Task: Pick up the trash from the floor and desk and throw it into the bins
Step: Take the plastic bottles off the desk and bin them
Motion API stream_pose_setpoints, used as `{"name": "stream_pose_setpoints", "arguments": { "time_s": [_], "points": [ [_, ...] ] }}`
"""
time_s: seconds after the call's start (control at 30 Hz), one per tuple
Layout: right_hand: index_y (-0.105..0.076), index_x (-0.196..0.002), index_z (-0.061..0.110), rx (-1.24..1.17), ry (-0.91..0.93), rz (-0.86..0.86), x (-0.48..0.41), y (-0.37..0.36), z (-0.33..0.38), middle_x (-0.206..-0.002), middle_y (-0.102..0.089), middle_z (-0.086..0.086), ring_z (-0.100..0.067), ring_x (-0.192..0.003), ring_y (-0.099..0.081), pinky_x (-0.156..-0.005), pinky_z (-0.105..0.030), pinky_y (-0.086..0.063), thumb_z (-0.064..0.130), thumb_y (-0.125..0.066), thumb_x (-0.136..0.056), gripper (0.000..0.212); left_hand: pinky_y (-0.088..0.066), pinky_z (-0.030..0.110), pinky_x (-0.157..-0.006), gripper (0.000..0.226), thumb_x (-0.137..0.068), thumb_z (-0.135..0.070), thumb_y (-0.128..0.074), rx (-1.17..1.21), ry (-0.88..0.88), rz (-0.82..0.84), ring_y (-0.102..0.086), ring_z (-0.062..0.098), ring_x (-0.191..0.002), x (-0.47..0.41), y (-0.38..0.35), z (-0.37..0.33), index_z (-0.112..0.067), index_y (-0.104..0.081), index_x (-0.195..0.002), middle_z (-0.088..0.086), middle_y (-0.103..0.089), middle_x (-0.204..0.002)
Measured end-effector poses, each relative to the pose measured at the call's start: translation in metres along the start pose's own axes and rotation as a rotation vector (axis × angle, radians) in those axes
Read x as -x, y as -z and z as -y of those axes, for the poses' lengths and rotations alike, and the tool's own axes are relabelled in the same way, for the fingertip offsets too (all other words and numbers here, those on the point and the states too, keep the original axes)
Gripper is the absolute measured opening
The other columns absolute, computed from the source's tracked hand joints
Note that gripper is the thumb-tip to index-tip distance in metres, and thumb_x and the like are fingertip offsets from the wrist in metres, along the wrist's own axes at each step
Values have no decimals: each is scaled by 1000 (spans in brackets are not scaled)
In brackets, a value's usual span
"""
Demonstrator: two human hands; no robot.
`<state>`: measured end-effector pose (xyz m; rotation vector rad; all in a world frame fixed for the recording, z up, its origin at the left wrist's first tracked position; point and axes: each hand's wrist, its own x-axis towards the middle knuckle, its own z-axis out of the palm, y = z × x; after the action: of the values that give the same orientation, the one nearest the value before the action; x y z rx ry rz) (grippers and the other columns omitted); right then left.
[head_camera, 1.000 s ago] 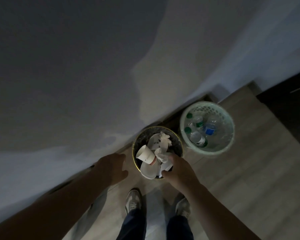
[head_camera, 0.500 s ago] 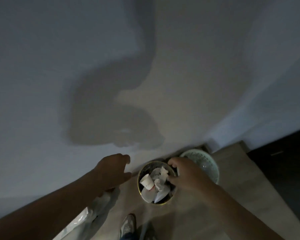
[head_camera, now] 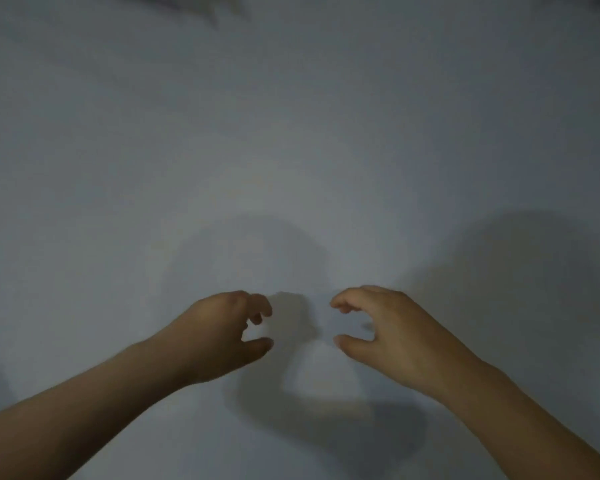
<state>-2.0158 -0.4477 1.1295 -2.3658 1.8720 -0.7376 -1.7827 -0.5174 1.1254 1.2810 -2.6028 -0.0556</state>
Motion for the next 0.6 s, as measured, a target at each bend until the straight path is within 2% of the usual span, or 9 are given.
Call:
{"name": "stream_pose_setpoints", "arguments": {
  "time_s": [0.13, 0.23, 0.47, 0.6],
  "points": [
    [-58, -121, 34, -22, 194, -96, -37, 32, 81, -114, -57, 21, 2, -107, -52, -95, -17, -40, 36, -66, -85, 37, -46, 12, -81, 39, -86, -52, -58, -80, 86, -156, -57, -2, -97, 52, 75, 28, -39, -50, -122, -21, -56, -112],
    [-58, -120, 37, -65, 332, -130, -55, 36, 149, -112, -57, 24, 6, -106, -50, -93, -11, -38, 36, -66, -85, 35, -48, 14, -81, 39, -85, -52, -58, -133, 179, -269, -57, -2, -95, 107, 120, 56, -40, -51, -120, -22, -57, -111],
    [-59, -117, 40, -203, 571, -154, -65, 4, 316, -109, -56, 29, 10, -108, -49, -94, -14, -41, 41, -64, -84, 33, -48, 13, -83, 40, -83, -53, -59, -242, 384, -400, -56, -5, -94, 269, 196, 125, -40, -51, -119, -24, -54, -108],
    [-58, -119, 40, -244, 707, -134, -60, -18, 412, -111, -56, 28, 11, -108, -49, -95, -11, -40, 40, -64, -85, 35, -48, 14, -78, 54, -70, -63, -50, -285, 486, -489, -59, -3, -88, 365, 234, 154, -34, -59, -114, -19, -60, -105]
  ]
}}
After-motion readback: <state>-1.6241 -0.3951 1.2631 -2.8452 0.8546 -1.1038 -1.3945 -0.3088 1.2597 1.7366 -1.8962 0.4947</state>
